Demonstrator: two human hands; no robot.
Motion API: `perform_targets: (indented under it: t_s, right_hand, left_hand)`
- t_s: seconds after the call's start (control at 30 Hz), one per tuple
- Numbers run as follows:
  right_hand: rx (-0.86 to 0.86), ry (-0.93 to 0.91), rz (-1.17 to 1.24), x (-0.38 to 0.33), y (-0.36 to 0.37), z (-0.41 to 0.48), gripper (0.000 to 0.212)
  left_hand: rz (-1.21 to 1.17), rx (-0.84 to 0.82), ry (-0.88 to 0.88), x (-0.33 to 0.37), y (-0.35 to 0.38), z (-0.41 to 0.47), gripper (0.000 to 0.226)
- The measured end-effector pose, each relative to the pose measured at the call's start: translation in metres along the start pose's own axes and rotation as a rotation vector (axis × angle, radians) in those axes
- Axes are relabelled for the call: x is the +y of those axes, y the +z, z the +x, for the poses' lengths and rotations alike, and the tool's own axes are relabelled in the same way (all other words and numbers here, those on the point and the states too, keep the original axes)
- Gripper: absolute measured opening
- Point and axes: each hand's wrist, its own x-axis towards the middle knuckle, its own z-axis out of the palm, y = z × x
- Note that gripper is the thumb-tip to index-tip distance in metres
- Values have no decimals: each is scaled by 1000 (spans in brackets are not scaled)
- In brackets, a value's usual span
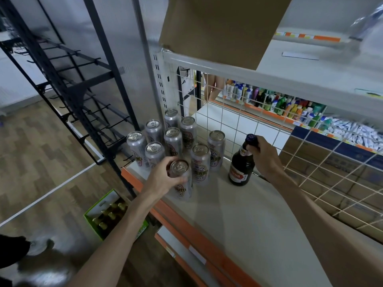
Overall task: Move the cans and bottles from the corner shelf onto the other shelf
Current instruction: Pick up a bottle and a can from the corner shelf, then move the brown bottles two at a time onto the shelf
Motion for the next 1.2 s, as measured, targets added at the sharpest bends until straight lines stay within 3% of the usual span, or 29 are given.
perform_targets:
  t_s: [0.1,0.2,0.33,0.47,0.57,0.77,0.97,1.2]
  right_hand:
    - [-2,2,31,-1,-1,-5,35]
    - [16,18,109,-2,-7,-19,43]
    - [88,48,241,18,-22,-59,37]
    - [139,126,177,63,-62,-131,27]
    - [282,220,101,107,-117,-195,20]
    - [541,495,43,203,-246,-327,27]
    - [733,639,-21,272,-337,-466,29]
    - [947,718,-59,302,-393,-554,24]
  left_hand:
    - [40,-7,5,3,1,-3,77]
    - [111,92,58,14,8,-10,79]
    - [191,234,298,48,35,-20,45]
    - [175,13,409,87,104,-30,27]
    - [144,-155,341,119,180,-44,30]
    - [228,-527,339,193,346,-124,38]
    - [239,-723,517,255,478,-230,34]
    - [257,-848,673,307,561,-313,32]
